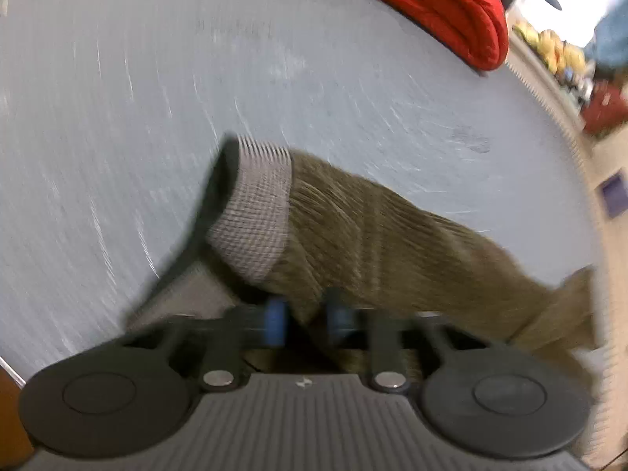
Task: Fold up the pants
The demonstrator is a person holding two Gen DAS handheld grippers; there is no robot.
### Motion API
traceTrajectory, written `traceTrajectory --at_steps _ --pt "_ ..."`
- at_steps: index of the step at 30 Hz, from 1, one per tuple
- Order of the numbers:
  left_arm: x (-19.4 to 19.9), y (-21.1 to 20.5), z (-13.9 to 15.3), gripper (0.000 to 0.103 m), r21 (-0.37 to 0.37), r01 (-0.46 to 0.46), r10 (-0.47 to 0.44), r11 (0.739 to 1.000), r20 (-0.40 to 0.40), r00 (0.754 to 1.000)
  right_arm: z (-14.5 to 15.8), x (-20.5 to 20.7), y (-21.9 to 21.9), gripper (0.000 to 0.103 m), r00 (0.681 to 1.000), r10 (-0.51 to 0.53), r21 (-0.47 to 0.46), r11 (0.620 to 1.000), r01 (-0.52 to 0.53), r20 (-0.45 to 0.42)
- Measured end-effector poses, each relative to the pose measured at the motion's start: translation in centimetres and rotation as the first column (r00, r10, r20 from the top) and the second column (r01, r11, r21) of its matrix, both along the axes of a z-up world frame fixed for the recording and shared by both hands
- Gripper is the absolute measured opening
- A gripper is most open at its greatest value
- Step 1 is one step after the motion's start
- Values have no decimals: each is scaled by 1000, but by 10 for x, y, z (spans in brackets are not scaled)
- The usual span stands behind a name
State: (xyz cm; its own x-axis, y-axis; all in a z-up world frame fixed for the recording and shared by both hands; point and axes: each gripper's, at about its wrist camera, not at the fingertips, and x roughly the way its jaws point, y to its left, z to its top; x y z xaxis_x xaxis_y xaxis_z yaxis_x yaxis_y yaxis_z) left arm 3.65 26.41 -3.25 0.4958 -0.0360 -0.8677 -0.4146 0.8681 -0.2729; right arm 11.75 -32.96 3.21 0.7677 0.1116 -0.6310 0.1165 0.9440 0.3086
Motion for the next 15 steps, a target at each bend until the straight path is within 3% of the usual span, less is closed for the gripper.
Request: traceTrajectory --at_steps 4,6,11,15 --pt "8 -8 13 8 111 14 -20 994 52 998 -23 56 -8 39 1000 -1 -41 999 0 -31" --pt "11 -11 13 8 139 38 -44 990 41 998 -43 81 -10 40 999 -13 -42 999 11 -49" --pt "21 -3 -3 8 109 44 -40 993 -35 999 -96 141 -9 41 988 -34 -37 999 29 -153" --pt "28 -1 -7 8 106 52 -47 993 -48 998 -122 181 1 49 978 -60 -79 996 45 -201"
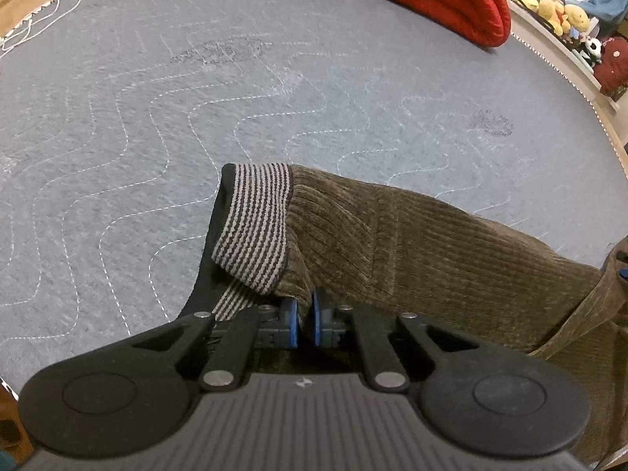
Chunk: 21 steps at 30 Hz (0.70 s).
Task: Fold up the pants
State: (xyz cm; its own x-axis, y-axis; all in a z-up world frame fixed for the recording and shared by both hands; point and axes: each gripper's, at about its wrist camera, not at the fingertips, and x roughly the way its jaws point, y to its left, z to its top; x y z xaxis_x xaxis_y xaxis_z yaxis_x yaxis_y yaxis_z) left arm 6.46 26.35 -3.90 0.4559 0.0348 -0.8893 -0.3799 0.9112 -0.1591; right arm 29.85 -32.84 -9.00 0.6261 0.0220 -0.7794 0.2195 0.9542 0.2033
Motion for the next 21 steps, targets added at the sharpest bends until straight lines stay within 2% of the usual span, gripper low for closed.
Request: traceTrajectory --at_steps 3,7,8,9,10,12,16,21 --pt "5 -2 -2 8 3 11 -11 1000 -8 1000 -13 21 10 56 999 4 -37 999 -6 -41" --pt "8 -2 -5 8 8 20 -20 1000 -12 1000 -21 32 34 56 996 51 -210 976 -64 -68" --pt "8 -2 -5 8 8 21 -21 1000 -12 1000 -21 32 38 46 996 54 -242 968 -69 -70" --pt "7 -2 -5 8 8 20 -20 1000 -11 1000 -20 30 40 25 997 46 -267 962 -62 -68" --pt "7 -2 -5 8 5 17 -17 1000 -11 1000 -18 28 37 13 997 36 -278 959 -53 -66" --pt "5 -1 -4 8 -3 8 -8 1000 -9 1000 -7 19 26 7 998 12 -234 972 -25 -54" --pt "-3 0 5 6 -3 3 -3 1000 28 1000 42 -23 -1 7 998 -51 -164 985 56 33" --pt "-30 4 28 5 -16 9 -7 1000 125 992 109 -128 -33 6 984 -90 -86 991 104 155"
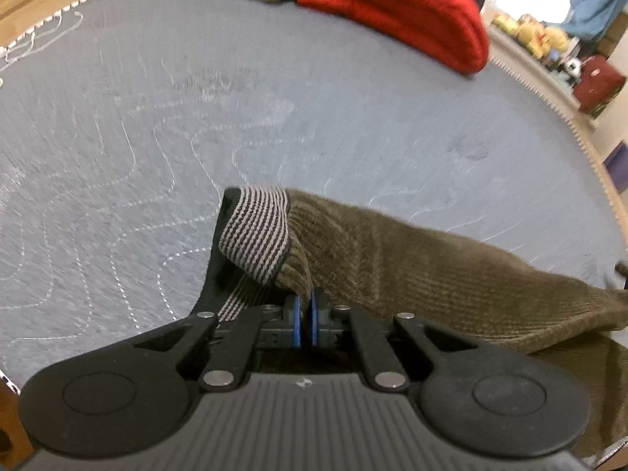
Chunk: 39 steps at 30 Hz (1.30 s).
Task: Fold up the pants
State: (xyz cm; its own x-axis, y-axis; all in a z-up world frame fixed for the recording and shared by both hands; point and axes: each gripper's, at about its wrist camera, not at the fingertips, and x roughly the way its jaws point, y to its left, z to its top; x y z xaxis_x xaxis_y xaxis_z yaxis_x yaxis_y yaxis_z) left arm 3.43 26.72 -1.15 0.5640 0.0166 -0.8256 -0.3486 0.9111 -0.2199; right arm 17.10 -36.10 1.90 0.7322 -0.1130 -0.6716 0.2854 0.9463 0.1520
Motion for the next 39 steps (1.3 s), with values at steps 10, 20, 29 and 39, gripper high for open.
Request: traceTrajectory --at_steps 10,20,29,39 --pt "-47 16 1 16 98 -49 59 994 -99 993 -55 -152 -51 12 953 3 100 995 29 -302" --pt "-3 -71 7 29 161 245 -244 956 -27 969 -33 -119 -90 44 992 -96 -57 994 91 -82" --pt "14 -164 -50 57 58 689 -660 723 -240 712 -92 -48 -67 55 940 49 -164 980 -111 -338" --pt "29 -182 -40 57 67 696 -677 715 -182 713 -57 -108 -136 7 968 -187 -61 982 179 -166"
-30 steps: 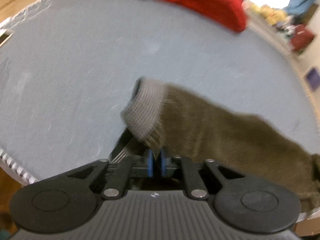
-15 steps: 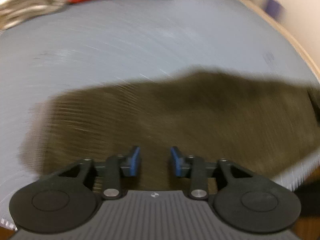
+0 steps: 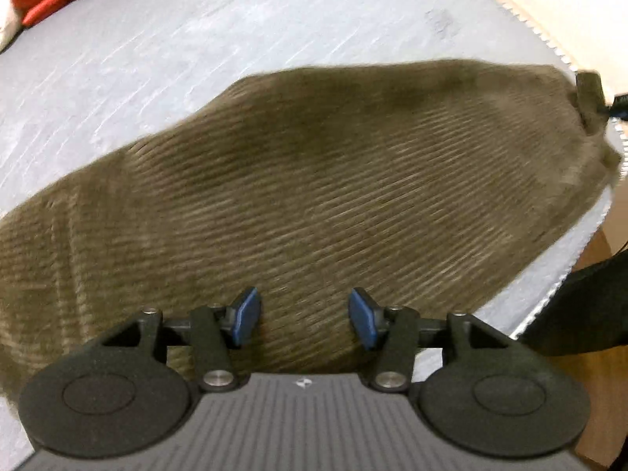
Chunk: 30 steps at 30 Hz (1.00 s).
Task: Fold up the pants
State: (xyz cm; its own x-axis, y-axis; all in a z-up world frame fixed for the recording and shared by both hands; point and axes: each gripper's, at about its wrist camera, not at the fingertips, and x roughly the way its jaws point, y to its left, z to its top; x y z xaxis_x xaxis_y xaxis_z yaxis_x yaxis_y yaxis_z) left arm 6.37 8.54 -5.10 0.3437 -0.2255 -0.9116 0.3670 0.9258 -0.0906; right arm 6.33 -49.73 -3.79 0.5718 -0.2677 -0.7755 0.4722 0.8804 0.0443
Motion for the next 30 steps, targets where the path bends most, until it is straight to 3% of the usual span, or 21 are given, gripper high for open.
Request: traceTrajectory --at_steps 3,6,8,10,12,14,19,20,21,23,25,30 --pt "-9 -15 7 56 -60 76 -75 995 28 997 -4 -38 -38 7 990 -141 173 975 136 14" --pt "-15 -28 3 56 -82 157 -155 984 22 988 -24 -62 -67 11 973 -224 370 901 226 -49" --pt "-19 -37 0 56 -66 196 -195 978 7 981 -34 -67 -75 13 967 -242 430 867 252 -81" --pt "-22 -38 -6 56 -55 214 -215 975 2 977 -37 -66 -80 15 961 -264 432 860 272 -80" --pt "-19 -38 -6 55 -64 221 -221 973 -1 975 -34 -66 -83 42 956 -289 436 854 283 -55" --pt "-18 -38 -5 55 -72 226 -228 971 -10 974 -33 -63 -87 50 947 -322 444 845 298 -23" --pt "-24 -49 -20 55 -11 277 -277 961 -26 961 -35 -49 -93 50 924 -382 410 840 354 -14" --pt "-23 -51 -20 51 -3 284 -284 959 -20 959 -36 -47 -94 47 919 -395 391 842 372 -24" --pt "-22 -52 -21 45 -1 284 -284 959 -14 959 -37 -51 -96 35 912 -408 380 840 387 -26" --pt "-18 -49 -19 20 -24 265 -265 964 -22 964 -38 -52 -99 14 906 -424 377 836 398 -16" --pt "-16 -45 -15 11 -31 255 -256 966 -18 967 -35 -57 -100 12 906 -424 381 837 394 -4" --pt "-25 -46 -4 6 -17 316 -316 948 27 948 -9 -77 -96 10 902 -420 384 853 353 104"
